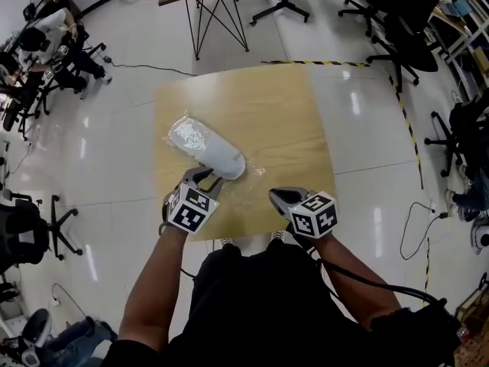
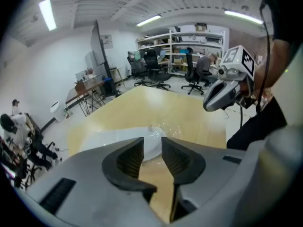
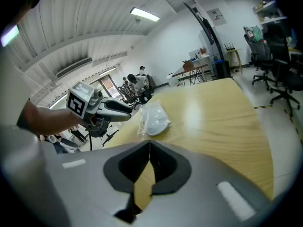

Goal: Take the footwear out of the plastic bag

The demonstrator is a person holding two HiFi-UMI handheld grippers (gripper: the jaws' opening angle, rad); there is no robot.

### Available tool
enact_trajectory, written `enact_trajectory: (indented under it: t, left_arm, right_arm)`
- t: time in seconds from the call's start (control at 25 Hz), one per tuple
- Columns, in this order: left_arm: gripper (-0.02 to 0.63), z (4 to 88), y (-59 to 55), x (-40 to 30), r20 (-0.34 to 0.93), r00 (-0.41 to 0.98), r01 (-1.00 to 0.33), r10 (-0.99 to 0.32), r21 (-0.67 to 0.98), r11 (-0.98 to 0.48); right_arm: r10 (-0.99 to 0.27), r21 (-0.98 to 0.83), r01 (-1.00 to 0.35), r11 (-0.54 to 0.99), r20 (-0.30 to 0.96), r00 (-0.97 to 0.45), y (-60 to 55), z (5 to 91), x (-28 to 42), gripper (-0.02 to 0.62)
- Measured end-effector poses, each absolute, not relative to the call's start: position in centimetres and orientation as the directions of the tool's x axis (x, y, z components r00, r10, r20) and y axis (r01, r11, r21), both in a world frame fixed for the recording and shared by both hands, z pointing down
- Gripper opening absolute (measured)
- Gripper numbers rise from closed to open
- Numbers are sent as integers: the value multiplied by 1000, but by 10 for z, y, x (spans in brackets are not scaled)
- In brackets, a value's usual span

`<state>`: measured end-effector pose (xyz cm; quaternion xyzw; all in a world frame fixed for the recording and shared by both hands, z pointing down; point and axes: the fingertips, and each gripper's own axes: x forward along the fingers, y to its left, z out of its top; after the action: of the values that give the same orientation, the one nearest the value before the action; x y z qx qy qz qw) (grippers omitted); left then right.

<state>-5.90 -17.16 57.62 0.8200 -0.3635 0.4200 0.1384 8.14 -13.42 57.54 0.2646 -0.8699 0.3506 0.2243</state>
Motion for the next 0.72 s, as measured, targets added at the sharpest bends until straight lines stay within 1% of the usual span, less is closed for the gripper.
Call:
enact_trajectory:
  t: [0.12, 0.24, 0.32, 0.36, 0.44, 0.56, 0.64, 0.72]
  left_arm:
    - [124, 593, -199, -60, 822, 375, -648, -428, -97, -755]
    - [126, 618, -226, -61, 863, 356, -617, -359, -72, -784]
    - [126, 638, -232, -63, 890, 338, -605, -306, -43, -795]
    - [126, 647, -232, -64, 900, 331, -605, -285, -30, -796]
    - [125, 658, -229, -64, 903, 335, -624, -270, -2, -781]
    - [114, 661, -227, -58, 875, 376, -677, -304, 36, -735]
    - [112, 662, -226, -57, 866, 386, -692, -318, 44, -720]
    - [112, 663, -224, -58, 868, 382, -693, -317, 42, -719]
  right_arm:
    - [-332, -470, -647, 600, 590, -736, -145, 578, 74, 18]
    - [-358, -452, -691, 564, 620, -698, -163, 588, 71, 48]
    - [-365, -394, -724, 566, 667, -649, -173, 601, 70, 75]
    - [-366, -339, -731, 592, 694, -619, -177, 608, 68, 82]
    - [-368, -201, -709, 676, 742, -560, -183, 620, 61, 96]
    - [-372, -6, -621, 784, 796, -478, -188, 640, 50, 122]
    - [-369, 60, -580, 813, 823, -431, -189, 654, 45, 128]
    - [-350, 88, -554, 828, 852, -389, -188, 668, 44, 130]
